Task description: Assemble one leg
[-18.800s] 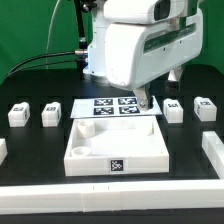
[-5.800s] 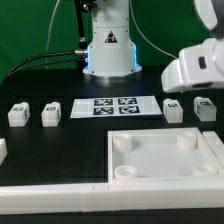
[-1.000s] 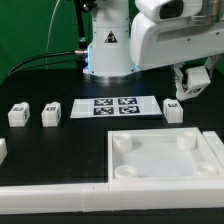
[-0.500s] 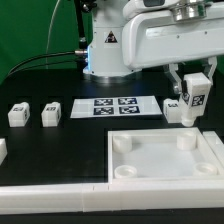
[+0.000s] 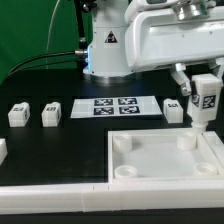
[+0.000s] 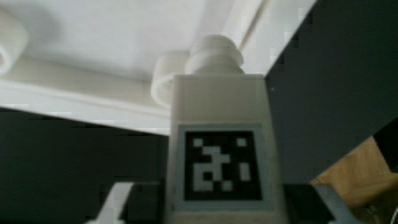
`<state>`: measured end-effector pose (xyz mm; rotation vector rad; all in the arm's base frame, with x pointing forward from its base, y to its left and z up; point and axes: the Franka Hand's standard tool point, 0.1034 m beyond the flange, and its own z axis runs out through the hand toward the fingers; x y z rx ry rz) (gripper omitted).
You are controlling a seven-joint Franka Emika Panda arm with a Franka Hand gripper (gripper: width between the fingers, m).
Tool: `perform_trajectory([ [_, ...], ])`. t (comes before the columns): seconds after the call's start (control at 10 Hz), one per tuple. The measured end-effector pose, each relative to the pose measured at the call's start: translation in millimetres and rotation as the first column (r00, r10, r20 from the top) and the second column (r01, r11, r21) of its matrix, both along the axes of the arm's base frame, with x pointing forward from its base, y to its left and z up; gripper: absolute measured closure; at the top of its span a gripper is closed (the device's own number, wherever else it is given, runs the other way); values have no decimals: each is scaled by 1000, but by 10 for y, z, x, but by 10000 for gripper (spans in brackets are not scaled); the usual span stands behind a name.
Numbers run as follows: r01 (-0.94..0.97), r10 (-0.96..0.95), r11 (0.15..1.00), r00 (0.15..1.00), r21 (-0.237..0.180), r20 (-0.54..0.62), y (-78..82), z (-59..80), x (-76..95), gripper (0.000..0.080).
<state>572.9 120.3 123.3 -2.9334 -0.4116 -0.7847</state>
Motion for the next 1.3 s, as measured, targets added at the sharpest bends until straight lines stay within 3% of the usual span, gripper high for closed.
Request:
perform_trajectory([
  [0.2,32,-31,999,999,19,-24,35,-16,85,508],
  [0.7,26,-27,1000,997,17,69,-27,-44,107,508],
  [1.1,22,-23,1000,997,19,77,-17,-45,376,508],
  [1.3,24,-26,1000,997,20,77,-33,-39,427,508],
])
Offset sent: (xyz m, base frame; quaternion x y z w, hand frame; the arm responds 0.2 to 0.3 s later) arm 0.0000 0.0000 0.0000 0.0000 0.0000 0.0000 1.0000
